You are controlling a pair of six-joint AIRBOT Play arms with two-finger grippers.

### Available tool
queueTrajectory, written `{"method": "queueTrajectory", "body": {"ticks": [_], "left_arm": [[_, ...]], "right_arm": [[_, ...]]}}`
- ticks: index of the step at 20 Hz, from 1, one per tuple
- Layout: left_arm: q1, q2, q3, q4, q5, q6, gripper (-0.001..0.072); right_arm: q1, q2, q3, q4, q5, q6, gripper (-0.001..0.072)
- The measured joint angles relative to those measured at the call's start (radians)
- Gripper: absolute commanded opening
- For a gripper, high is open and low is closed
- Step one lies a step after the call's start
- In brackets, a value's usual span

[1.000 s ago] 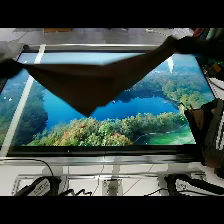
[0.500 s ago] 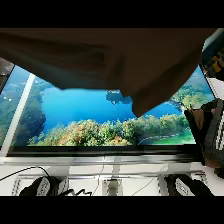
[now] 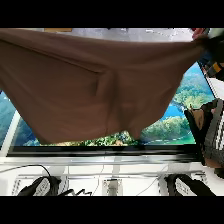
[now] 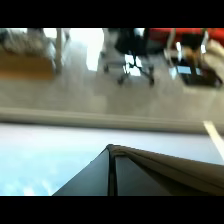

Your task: Fold the clothes and pants, and hang the long-sleeved shirts on hangers.

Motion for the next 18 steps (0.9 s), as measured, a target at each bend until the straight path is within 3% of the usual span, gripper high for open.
{"method": "queueTrajectory", "body": {"ticks": [4,11,12,14,15,18], "left_arm": [[-0.241,-0.289,0.000,0.173,0.037,0.011,0.0018],[-0.499,-0.614,0.000,0.300,0.412,-0.037,0.0025],[-0.511,-0.633,0.000,0.305,0.447,-0.047,0.0104],[-0.524,-0.655,0.000,0.312,0.492,-0.056,0.0693],[-0.526,-0.661,0.000,0.315,0.504,-0.061,0.0704],[-0.527,-0.663,0.000,0.320,0.474,-0.073,0.0702]], "right_arm": [[0.015,-0.266,-0.028,0.044,-0.088,0.048,0.0017],[0.077,-0.591,-0.037,0.099,-0.360,0.079,0.0017],[0.081,-0.608,-0.037,0.100,-0.388,0.080,0.0037],[0.078,-0.629,-0.035,0.101,-0.420,0.083,0.0369],[0.072,-0.634,-0.035,0.101,-0.429,0.088,0.0407],[0.031,-0.643,-0.035,0.068,-0.402,0.119,0.0405]]}}
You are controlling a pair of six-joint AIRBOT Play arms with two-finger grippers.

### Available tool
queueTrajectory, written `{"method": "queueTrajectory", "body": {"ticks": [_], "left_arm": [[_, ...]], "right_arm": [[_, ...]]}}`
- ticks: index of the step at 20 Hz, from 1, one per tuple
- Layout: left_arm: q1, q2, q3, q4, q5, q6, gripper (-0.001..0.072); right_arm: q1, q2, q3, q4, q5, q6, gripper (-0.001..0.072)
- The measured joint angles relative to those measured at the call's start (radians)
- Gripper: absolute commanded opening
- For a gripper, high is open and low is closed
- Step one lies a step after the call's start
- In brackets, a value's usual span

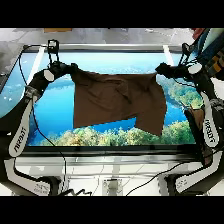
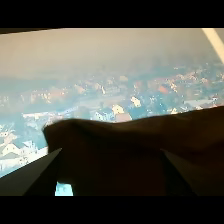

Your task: Fold the clothes and pants, and hang the long-sleeved shirts on hangers.

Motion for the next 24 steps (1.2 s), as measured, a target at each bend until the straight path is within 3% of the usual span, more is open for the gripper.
{"method": "queueTrajectory", "body": {"ticks": [1,2,3,7,8,11,16,21,24], "left_arm": [[0.002,0.009,0.000,0.002,-0.033,-0.003,0.0700],[0.007,0.024,0.000,0.005,-0.076,-0.004,0.0693],[0.014,0.043,0.000,0.016,-0.126,-0.006,0.0693],[0.059,0.140,0.000,0.045,-0.324,-0.019,0.0693],[0.072,0.164,0.000,0.048,-0.361,-0.029,0.0693],[0.115,0.220,0.000,0.053,-0.459,-0.077,0.0693],[0.154,0.250,-0.003,0.056,-0.578,-0.127,0.0693],[0.171,0.256,-0.006,0.056,-0.622,-0.156,0.0691],[0.189,0.256,-0.008,0.056,-0.645,-0.167,0.0622]], "right_arm": [[-0.022,0.000,0.000,-0.023,0.037,0.006,0.0397],[-0.047,-0.001,0.000,-0.048,0.083,0.011,0.0301],[-0.077,-0.002,0.000,-0.081,0.142,0.016,0.0282],[-0.207,-0.003,-0.016,-0.162,0.402,0.014,0.0290],[-0.237,-0.003,-0.031,-0.171,0.459,0.010,0.0348],[-0.297,-0.003,-0.107,-0.178,0.557,0.003,0.0352],[-0.314,-0.008,-0.272,-0.093,0.512,-0.007,0.0419],[-0.311,-0.053,-0.352,0.036,0.417,-0.004,0.0418],[-0.311,-0.080,-0.365,0.121,0.389,-0.003,0.0418]]}}
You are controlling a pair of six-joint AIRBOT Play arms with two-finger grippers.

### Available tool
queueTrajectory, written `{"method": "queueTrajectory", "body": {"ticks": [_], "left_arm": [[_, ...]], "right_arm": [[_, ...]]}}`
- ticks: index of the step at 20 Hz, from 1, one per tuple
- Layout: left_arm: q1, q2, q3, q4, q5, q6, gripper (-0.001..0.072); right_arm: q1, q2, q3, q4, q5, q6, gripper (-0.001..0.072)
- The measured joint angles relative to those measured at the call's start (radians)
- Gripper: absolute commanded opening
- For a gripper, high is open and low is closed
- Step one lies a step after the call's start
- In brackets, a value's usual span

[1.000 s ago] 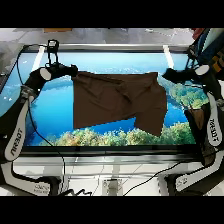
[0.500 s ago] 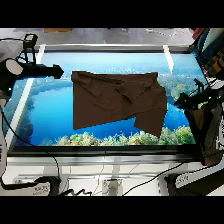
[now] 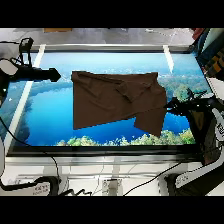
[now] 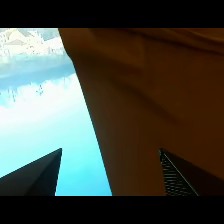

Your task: Fold the clothes and pants, and hang the long-sleeved shirts on hangers.

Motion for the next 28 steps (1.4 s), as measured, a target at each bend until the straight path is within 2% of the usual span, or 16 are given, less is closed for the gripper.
{"method": "queueTrajectory", "body": {"ticks": [5,8,10,13,14,15,19,20,26,27,28], "left_arm": [[0.064,-0.047,-0.003,0.001,-0.109,-0.014,0.0613],[0.095,-0.092,-0.028,-0.001,-0.196,-0.015,0.0613],[0.105,-0.113,-0.072,-0.019,-0.226,-0.015,0.0611],[0.112,-0.127,-0.162,-0.078,-0.241,-0.003,0.0610],[0.113,-0.129,-0.194,-0.097,-0.243,0.005,0.0566],[0.114,-0.130,-0.229,-0.117,-0.247,0.012,0.0554],[0.116,-0.134,-0.359,-0.185,-0.238,0.054,0.0553],[0.116,-0.134,-0.387,-0.192,-0.222,0.062,0.0532],[0.106,-0.135,-0.508,-0.233,-0.174,0.083,0.0526],[0.098,-0.135,-0.527,-0.240,-0.173,0.083,0.0497],[0.090,-0.133,-0.545,-0.249,-0.173,0.084,0.0428]], "right_arm": [[0.004,-0.023,-0.006,0.058,-0.032,-0.030,0.0398],[0.019,-0.033,-0.009,0.060,-0.047,-0.042,0.0196],[0.027,-0.035,-0.009,0.052,-0.059,-0.053,0.0014],[0.033,-0.037,-0.008,0.052,-0.067,-0.078,0.0017],[0.034,-0.037,-0.008,0.053,-0.068,-0.084,0.0016],[0.034,-0.037,-0.008,0.053,-0.068,-0.088,0.0016],[0.035,-0.037,-0.008,0.056,-0.068,-0.099,0.0016],[0.035,-0.037,-0.008,0.056,-0.067,-0.101,0.0016],[0.035,-0.037,-0.008,0.057,-0.058,-0.103,0.0016],[0.035,-0.037,-0.008,0.057,-0.058,-0.103,0.0016],[0.035,-0.037,-0.008,0.056,-0.057,-0.103,0.0016]]}}
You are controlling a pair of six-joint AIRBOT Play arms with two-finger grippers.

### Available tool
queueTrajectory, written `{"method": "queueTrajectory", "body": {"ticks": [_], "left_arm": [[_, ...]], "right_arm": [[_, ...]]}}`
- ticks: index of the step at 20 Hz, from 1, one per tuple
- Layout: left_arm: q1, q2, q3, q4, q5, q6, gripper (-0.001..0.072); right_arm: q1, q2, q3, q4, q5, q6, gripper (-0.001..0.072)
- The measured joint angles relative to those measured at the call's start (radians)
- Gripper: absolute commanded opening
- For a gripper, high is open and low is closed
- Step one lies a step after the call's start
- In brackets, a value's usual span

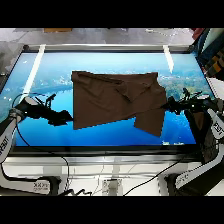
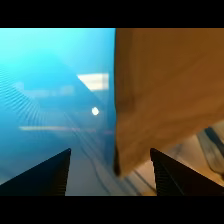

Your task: Fold the clothes and pants, and hang the long-sleeved shirts on hangers.

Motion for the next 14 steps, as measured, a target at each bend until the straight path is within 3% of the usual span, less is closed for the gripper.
{"method": "queueTrajectory", "body": {"ticks": [3,4,6,14], "left_arm": [[-0.039,0.000,-0.048,-0.018,0.003,0.002,0.0388],[-0.057,0.000,-0.058,-0.018,0.009,0.002,0.0303],[-0.095,-0.002,-0.074,-0.012,0.029,0.003,0.0023],[-0.124,0.037,0.040,0.003,0.047,0.015,0.0019]], "right_arm": [[0.000,0.000,0.000,-0.001,0.003,0.001,0.0016],[0.000,0.000,0.000,-0.001,0.006,0.001,0.0016],[0.003,0.006,0.000,-0.006,0.008,0.002,0.0015],[0.050,0.171,0.001,-0.048,0.007,-0.019,0.0016]]}}
